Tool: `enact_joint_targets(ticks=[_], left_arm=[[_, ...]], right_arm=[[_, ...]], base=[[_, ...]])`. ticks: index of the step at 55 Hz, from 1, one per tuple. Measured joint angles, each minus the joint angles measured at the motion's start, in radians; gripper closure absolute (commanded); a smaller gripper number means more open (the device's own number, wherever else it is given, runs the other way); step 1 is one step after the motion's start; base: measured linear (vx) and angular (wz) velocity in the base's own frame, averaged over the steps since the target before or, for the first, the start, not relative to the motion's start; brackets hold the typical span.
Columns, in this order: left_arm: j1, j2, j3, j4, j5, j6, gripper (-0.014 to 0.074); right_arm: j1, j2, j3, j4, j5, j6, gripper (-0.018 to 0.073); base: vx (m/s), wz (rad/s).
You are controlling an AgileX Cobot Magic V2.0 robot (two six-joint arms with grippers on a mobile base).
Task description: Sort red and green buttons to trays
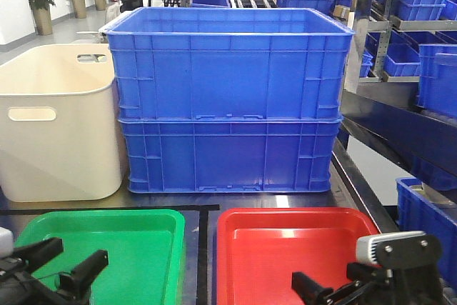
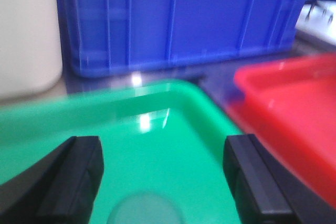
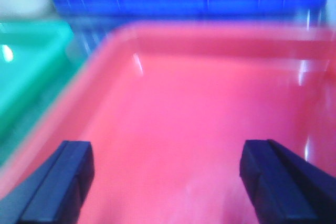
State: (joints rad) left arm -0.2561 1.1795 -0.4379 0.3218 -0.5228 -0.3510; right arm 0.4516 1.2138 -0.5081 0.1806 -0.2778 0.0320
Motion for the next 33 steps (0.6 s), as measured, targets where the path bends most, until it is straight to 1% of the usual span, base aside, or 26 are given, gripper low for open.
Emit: enact_joint_targets(ticks=[11, 16, 20, 25, 30, 33], left_arm=[[0.000, -0.195, 0.000, 0.001, 0.001, 0.000, 0.0009], [0.000, -0.305, 0.000, 0.001, 0.024, -0.017, 0.0009], [0.000, -0.408, 0.000, 0.001, 0.095, -0.035, 0.0009], [0.000, -0.521, 0.000, 0.001, 0.215, -0.046, 0.0009], [0.000, -0.625, 0.000, 0.000, 0.333, -0.050, 0.0009], [0.000, -0.675, 0.000, 0.000, 0.371, -0.050, 0.0009]], right_arm=[[0.000, -0.182, 0.000, 0.000, 0.004, -0.025, 0.0025], [0.000, -0.280, 0.000, 0.000, 0.015, -0.032, 0.0043], [0.000, -0.356, 0.000, 0.000, 0.035, -0.032, 0.0056], [0.000, -0.414, 0.000, 0.000, 0.061, -0.032, 0.0070], [0.000, -0.443, 0.000, 0.000, 0.067, -0.032, 0.0083], [0.000, -0.450, 0.000, 0.000, 0.068, -0.032, 0.0090]], base=[[0.00, 0.00], [0.00, 0.00], [0.00, 0.00], [0.00, 0.00], [0.00, 0.00], [0.00, 0.00]])
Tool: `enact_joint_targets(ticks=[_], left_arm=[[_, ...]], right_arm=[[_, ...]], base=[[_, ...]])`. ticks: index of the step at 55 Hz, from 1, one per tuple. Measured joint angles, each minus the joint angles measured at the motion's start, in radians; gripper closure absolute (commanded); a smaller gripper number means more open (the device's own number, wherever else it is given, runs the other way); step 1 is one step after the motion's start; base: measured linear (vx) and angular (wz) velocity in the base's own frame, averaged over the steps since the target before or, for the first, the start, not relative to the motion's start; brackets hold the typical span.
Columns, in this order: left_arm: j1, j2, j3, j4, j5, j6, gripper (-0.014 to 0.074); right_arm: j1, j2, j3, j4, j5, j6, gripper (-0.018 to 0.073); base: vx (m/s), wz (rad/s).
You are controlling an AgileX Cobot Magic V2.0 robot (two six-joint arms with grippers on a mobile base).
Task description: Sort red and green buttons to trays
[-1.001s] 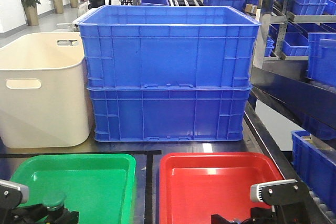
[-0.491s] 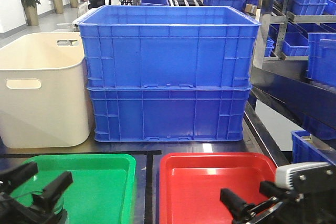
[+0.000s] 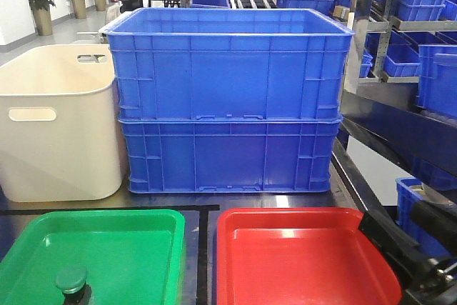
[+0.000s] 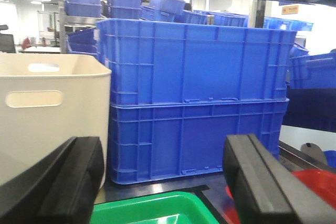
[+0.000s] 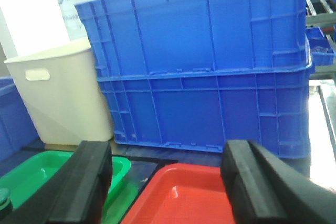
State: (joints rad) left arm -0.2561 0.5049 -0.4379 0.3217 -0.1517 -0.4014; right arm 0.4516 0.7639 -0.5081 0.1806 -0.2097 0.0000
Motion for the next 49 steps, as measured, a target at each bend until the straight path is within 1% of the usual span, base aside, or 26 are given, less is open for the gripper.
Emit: enact_joint_targets(ticks=[4, 11, 31, 36, 42, 47, 49], left_arm=[[0.000, -0.059, 0.000, 0.000, 0.039, -0.001, 0.0009], [0.000, -0.120, 0.000, -0.001, 0.048, -0.001, 0.0009], [0.000, -0.127, 0.000, -0.001, 0.050, 0.005, 0.0013], [0.000, -0.127, 0.000, -0.001, 0.053, 0.041, 0.0029], [0.000, -0.142, 0.023, -0.007, 0.053, 0.112, 0.0076], [0.000, -0.175, 0.067, -0.056, 0.058, 0.190, 0.0155], [0.000, -0.198, 0.097, -0.101, 0.060, 0.229, 0.0192]], right_arm=[[0.000, -0.003, 0.000, 0.000, 0.001, 0.000, 0.0098], [0.000, -0.003, 0.000, 0.000, 0.004, 0.000, 0.0105], [0.000, -0.003, 0.000, 0.000, 0.004, 0.000, 0.0105], [0.000, -0.003, 0.000, 0.000, 0.004, 0.000, 0.0105], [0.000, -0.003, 0.000, 0.000, 0.004, 0.000, 0.0105], [0.000, -0.003, 0.000, 0.000, 0.004, 0.000, 0.0105], [0.000, -0.003, 0.000, 0.000, 0.004, 0.000, 0.0105]], base=[[0.00, 0.00], [0.00, 0.00], [0.00, 0.00], [0.00, 0.00], [0.00, 0.00], [0.00, 0.00], [0.00, 0.00]])
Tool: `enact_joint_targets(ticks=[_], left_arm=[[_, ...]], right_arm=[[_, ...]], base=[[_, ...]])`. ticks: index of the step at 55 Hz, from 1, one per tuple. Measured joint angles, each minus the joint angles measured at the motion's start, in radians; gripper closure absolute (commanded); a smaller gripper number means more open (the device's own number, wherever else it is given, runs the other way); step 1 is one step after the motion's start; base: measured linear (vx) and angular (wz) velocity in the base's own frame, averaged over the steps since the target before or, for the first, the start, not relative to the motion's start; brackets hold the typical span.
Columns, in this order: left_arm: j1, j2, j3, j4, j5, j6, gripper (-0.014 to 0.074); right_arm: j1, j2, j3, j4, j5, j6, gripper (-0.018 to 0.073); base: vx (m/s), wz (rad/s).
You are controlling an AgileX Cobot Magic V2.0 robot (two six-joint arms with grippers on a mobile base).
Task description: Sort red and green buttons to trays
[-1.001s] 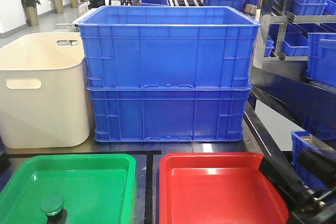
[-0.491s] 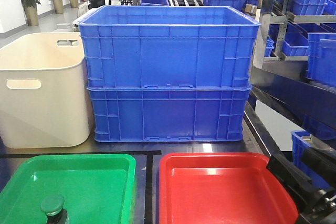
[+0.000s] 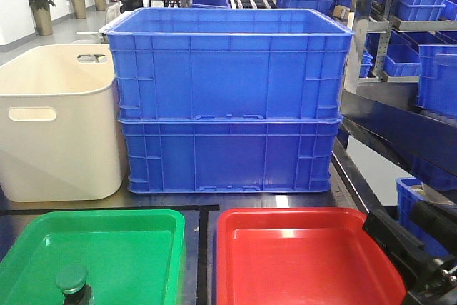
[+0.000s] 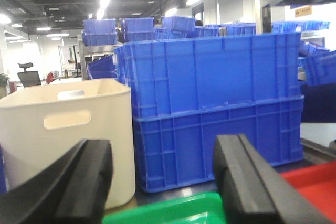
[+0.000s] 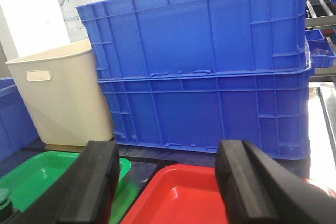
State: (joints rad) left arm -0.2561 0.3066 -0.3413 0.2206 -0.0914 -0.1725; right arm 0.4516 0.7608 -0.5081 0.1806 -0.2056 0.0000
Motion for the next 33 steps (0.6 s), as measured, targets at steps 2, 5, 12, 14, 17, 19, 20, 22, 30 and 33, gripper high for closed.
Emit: enact_joint_targets(ticks=[2, 5, 12, 14, 17, 19, 20, 22, 30, 33], left_arm=[[0.000, -0.027, 0.034, -0.054, 0.002, 0.039, 0.0239], [0.000, -0.069, 0.087, -0.123, 0.006, 0.081, 0.0306], [0.020, -0.180, 0.235, -0.201, 0.009, 0.137, 0.0461], [0.034, -0.216, 0.286, -0.209, 0.008, 0.140, 0.0505], [0.059, -0.268, 0.347, -0.214, 0.027, 0.141, 0.0568], [0.074, -0.291, 0.361, -0.215, 0.059, 0.141, 0.0606], [0.085, -0.303, 0.364, -0.221, 0.091, 0.141, 0.0605], [0.103, -0.311, 0.367, -0.221, 0.123, 0.141, 0.0605], [0.150, -0.318, 0.368, -0.221, 0.164, 0.141, 0.0603], [0.153, -0.318, 0.368, -0.221, 0.168, 0.141, 0.0603]], right_arm=[[0.000, 0.000, 0.000, 0.000, 0.000, 0.000, 0.0105], [0.000, 0.000, 0.000, 0.000, 0.000, 0.000, 0.0105], [0.000, 0.000, 0.000, 0.000, 0.000, 0.000, 0.0105], [0.000, 0.000, 0.000, 0.000, 0.000, 0.000, 0.0105], [0.000, 0.000, 0.000, 0.000, 0.000, 0.000, 0.0105], [0.000, 0.000, 0.000, 0.000, 0.000, 0.000, 0.0105], [0.000, 0.000, 0.000, 0.000, 0.000, 0.000, 0.0105], [0.000, 0.000, 0.000, 0.000, 0.000, 0.000, 0.0105], [0.000, 0.000, 0.000, 0.000, 0.001, 0.000, 0.0105], [0.000, 0.000, 0.000, 0.000, 0.001, 0.000, 0.0105]], base=[[0.00, 0.00], [0.00, 0.00], [0.00, 0.00], [0.00, 0.00], [0.00, 0.00], [0.00, 0.00], [0.00, 0.00], [0.00, 0.00], [0.00, 0.00], [0.00, 0.00]])
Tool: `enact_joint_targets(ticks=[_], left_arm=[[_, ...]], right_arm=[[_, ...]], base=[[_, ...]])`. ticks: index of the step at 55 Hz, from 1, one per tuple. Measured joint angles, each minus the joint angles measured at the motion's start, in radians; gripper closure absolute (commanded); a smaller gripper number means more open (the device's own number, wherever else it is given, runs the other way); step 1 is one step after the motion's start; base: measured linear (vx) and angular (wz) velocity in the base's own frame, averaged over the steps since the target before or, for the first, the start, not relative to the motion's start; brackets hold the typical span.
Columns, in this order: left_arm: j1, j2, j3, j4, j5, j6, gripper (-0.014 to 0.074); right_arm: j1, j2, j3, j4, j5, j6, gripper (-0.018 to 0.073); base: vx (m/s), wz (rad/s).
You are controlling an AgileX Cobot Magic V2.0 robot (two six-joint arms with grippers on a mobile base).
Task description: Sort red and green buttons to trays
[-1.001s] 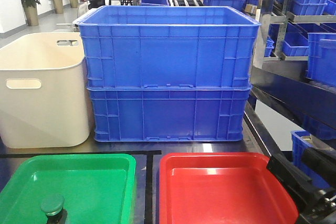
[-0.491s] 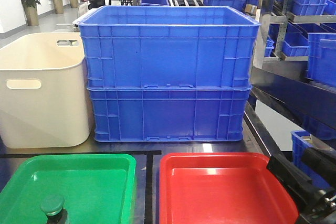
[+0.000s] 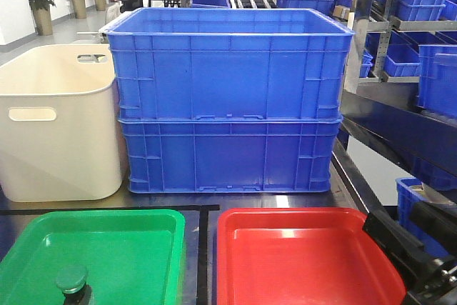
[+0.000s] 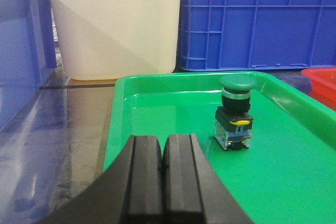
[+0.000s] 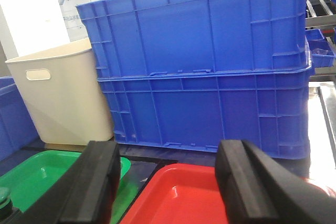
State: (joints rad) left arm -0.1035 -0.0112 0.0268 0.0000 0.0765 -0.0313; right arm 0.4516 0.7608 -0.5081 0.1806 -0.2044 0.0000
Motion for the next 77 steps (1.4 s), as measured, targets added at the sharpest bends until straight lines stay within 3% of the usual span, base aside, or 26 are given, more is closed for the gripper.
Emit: enact_joint_targets(ticks=[45, 64, 72, 77], left_arm=[[0.000, 0.000, 0.000, 0.000, 0.008, 0.000, 0.0603], [0.000, 0.000, 0.000, 0.000, 0.008, 0.000, 0.0603], [0.000, 0.000, 0.000, 0.000, 0.008, 0.000, 0.0603], [0.000, 0.000, 0.000, 0.000, 0.008, 0.000, 0.0603]], right_arm=[[0.000, -0.012, 0.012, 0.000, 0.000, -0.006, 0.0127], [-0.014, -0.400, 0.252, -0.001, 0.047, -0.021, 0.0357], [-0.107, -0.555, 0.340, -0.008, 0.154, -0.024, 0.0461], [-0.212, -0.636, 0.365, -0.049, 0.240, -0.024, 0.0528]], base=[[0.00, 0.00], [0.00, 0.00], [0.00, 0.00], [0.00, 0.00]])
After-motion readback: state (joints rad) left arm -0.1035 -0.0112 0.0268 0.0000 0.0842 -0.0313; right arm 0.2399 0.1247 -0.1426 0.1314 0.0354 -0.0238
